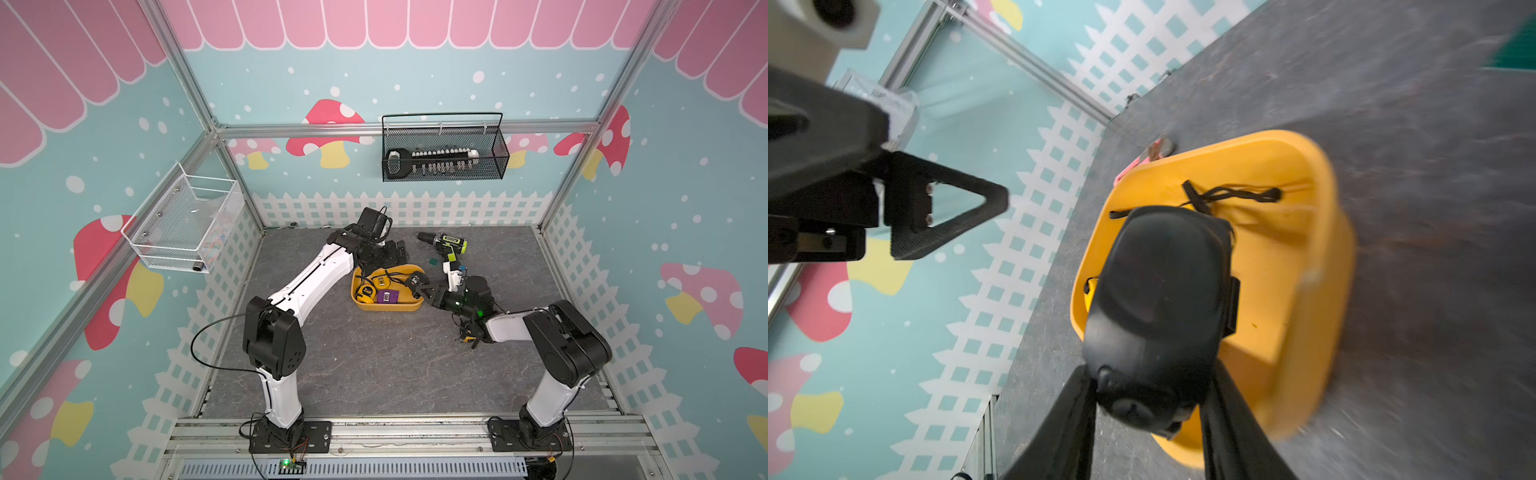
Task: Take the tape measure out of the storage box
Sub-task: Place the tape measure at the center of the board.
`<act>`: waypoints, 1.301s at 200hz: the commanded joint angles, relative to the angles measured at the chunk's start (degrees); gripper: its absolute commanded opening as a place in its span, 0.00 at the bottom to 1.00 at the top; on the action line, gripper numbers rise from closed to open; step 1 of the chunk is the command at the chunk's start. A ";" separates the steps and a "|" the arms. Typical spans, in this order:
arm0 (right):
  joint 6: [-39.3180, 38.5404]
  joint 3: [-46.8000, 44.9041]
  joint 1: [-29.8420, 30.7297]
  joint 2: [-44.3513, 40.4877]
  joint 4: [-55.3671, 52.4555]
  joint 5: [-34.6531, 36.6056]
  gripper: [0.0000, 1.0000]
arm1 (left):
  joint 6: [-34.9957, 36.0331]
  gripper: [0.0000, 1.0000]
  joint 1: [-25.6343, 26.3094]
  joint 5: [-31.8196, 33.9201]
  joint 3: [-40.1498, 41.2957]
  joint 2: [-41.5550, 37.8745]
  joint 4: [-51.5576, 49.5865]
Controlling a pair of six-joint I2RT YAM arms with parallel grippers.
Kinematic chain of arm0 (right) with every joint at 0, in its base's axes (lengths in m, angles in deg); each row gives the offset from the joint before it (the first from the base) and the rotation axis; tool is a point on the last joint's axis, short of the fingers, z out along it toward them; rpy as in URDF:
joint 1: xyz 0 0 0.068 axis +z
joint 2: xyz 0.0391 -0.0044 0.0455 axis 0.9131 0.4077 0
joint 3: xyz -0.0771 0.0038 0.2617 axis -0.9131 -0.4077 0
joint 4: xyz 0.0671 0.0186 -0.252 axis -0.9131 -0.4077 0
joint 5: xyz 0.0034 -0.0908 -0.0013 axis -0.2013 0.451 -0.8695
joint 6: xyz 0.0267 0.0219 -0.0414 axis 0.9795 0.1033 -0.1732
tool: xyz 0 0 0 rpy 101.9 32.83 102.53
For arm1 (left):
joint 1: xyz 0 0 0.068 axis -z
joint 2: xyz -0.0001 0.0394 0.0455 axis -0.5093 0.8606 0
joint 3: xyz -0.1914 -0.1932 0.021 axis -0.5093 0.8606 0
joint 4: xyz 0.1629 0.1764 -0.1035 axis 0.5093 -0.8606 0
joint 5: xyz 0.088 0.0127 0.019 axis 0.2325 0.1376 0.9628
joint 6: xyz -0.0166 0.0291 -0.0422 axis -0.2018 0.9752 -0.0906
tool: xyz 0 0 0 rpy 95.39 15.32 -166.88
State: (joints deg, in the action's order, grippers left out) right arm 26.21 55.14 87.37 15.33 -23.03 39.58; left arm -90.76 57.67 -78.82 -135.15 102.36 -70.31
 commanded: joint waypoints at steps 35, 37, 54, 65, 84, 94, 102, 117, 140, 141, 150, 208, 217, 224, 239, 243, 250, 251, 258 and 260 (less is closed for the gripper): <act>-15.78 1.39 -10.05 -19.03 -35.83 -6.13 0.25 | 12.43 0.99 0.37 11.44 -3.57 7.55 -8.82; -16.84 1.96 -10.26 -19.06 -37.67 -6.43 0.25 | 12.64 0.99 0.37 11.49 -3.75 7.94 -8.93; -22.38 5.54 -10.78 -16.69 -46.43 -9.84 0.27 | 13.84 0.99 0.54 11.69 -5.96 11.68 -10.07; -22.46 6.51 -10.80 -13.46 -47.11 -12.48 0.27 | 14.63 0.99 0.63 11.72 -7.54 13.91 -10.59; -19.86 7.01 -10.77 -7.48 -44.93 -17.19 0.28 | 15.72 0.99 0.99 13.13 -10.14 17.04 -11.43; -18.06 6.15 -10.62 -5.26 -42.32 -17.83 0.28 | 16.06 0.99 1.03 13.52 -11.14 18.30 -11.51; -17.09 5.25 -10.53 -4.08 -40.37 -17.78 0.30 | 16.41 0.99 1.03 13.67 -12.04 19.28 -11.54; -17.85 5.44 -10.53 -2.05 -42.12 -17.07 0.30 | 17.10 0.99 0.99 13.94 -13.76 21.08 -11.73; -19.56 6.05 -10.53 -0.66 -45.89 -15.89 0.32 | 18.22 0.99 1.08 14.71 -17.47 24.50 -13.60; -19.69 6.14 -10.53 -0.72 -46.06 -15.76 0.32 | 18.26 0.99 1.08 14.73 -17.64 24.67 -13.70; -20.83 6.74 -10.51 -1.00 -48.16 -15.00 0.33 | 18.67 0.99 1.08 15.08 -19.15 25.86 -14.63; -30.87 12.59 -11.21 -7.04 -66.09 -6.53 0.80 | 20.93 0.99 1.14 16.60 -24.16 30.69 -19.05; -32.33 13.84 -11.43 -8.17 -69.10 -5.16 0.82 | 21.18 0.99 1.16 16.46 -24.25 31.10 -19.31; -33.37 14.74 -11.66 -9.16 -70.89 -4.45 0.84 | 21.33 0.99 1.16 16.51 -24.43 31.48 -19.51; -35.32 16.66 -11.96 -11.93 -74.38 -1.63 0.87 | 21.59 0.99 1.16 16.51 -24.41 32.18 -19.73; -35.80 17.16 -12.00 -12.65 -75.20 -0.88 0.87 | 21.73 0.99 1.16 16.51 -24.47 32.36 -19.77; -36.52 17.99 -12.19 -14.10 -76.26 0.21 0.88 | 21.96 0.99 1.16 16.52 -24.61 32.65 -19.78; -36.61 18.08 -12.20 -14.35 -76.40 0.33 0.88 | 21.98 0.99 1.16 16.52 -24.60 32.70 -19.78; -37.02 18.91 -12.29 -15.73 -77.09 1.19 0.88 | 22.19 0.99 1.16 16.50 -24.76 33.08 -19.79; -37.04 19.06 -12.33 -16.19 -77.19 1.40 0.88 | 22.22 0.99 1.16 16.51 -24.78 33.20 -19.78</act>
State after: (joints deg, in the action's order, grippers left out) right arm -6.27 71.14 75.64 3.99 -93.06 35.75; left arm -70.18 58.56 -63.26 -158.06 134.03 -88.73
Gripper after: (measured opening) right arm 0.877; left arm 0.990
